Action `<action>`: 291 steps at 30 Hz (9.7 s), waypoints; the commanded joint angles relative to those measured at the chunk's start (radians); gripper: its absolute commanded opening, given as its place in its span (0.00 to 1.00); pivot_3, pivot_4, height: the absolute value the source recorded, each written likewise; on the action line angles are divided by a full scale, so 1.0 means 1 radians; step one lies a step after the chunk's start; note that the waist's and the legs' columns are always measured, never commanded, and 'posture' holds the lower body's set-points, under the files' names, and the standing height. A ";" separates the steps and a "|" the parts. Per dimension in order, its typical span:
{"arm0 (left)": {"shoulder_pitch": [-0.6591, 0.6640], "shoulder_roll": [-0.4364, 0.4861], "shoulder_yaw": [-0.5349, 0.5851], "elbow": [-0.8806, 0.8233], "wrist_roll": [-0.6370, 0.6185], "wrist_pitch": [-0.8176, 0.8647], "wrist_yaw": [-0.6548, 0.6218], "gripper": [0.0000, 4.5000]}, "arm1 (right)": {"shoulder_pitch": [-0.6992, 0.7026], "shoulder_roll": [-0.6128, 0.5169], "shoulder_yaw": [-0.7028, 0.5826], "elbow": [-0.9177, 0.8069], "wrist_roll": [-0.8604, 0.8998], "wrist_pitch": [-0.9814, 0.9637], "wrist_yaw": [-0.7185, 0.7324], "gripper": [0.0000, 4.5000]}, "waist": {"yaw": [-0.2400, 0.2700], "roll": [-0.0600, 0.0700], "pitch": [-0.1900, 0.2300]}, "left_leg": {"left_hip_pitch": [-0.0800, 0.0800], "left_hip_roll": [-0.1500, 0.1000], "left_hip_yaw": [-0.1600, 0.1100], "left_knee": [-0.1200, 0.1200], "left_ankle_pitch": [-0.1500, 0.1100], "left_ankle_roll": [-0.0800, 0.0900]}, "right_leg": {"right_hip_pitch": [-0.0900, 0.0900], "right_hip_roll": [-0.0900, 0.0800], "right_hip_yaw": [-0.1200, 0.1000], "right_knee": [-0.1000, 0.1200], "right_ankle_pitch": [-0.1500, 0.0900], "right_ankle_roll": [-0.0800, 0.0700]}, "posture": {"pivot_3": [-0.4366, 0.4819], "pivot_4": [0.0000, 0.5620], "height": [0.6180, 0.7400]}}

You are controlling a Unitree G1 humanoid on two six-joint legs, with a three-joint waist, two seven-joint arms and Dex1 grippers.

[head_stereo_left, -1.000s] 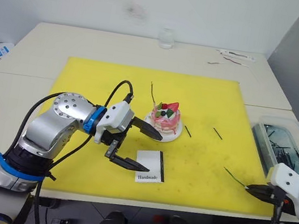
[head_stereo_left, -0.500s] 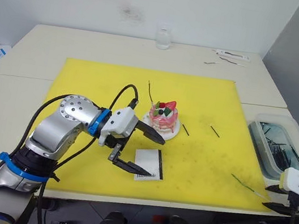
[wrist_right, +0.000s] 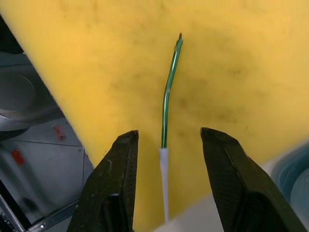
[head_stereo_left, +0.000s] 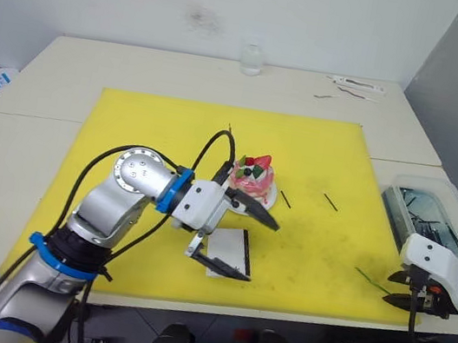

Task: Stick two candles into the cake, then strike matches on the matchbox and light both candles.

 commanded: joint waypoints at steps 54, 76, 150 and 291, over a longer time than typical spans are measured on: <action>0.223 0.089 0.388 -0.189 -0.247 0.487 0.614 1.00 | -0.438 1.170 0.117 0.161 0.148 -0.393 -0.639 0.00 | -0.008 -0.003 0.003 | 0.003 0.016 0.009 -0.001 0.000 -0.001 | -0.004 0.013 0.000 0.002 0.005 -0.010 | 0.48 0.27 1.00; 0.210 0.128 0.373 -0.162 -0.226 0.475 0.580 1.00 | -0.430 1.198 0.126 0.333 0.073 -0.580 -0.649 0.00 | -0.008 -0.003 0.003 | 0.006 0.018 0.009 -0.004 0.000 -0.001 | -0.002 0.016 0.002 0.001 0.005 -0.012 | 0.48 0.27 1.00; 0.192 0.165 0.356 -0.084 -0.186 0.407 0.466 1.00 | -0.262 0.996 0.085 0.110 0.141 -0.467 -0.557 0.37 | -0.006 -0.003 0.003 | 0.006 0.018 0.009 -0.014 0.000 -0.001 | -0.005 0.016 0.001 -0.002 0.002 -0.015 | 0.48 0.27 1.00; 0.304 0.033 0.502 0.320 -0.997 1.518 1.057 1.00 | -0.509 0.889 0.559 0.310 -0.170 -0.371 -0.074 0.00 | -0.001 -0.006 0.003 | 0.009 0.013 0.006 -0.015 0.003 -0.008 | -0.001 0.008 -0.001 -0.001 -0.001 -0.013 | 0.48 0.27 1.00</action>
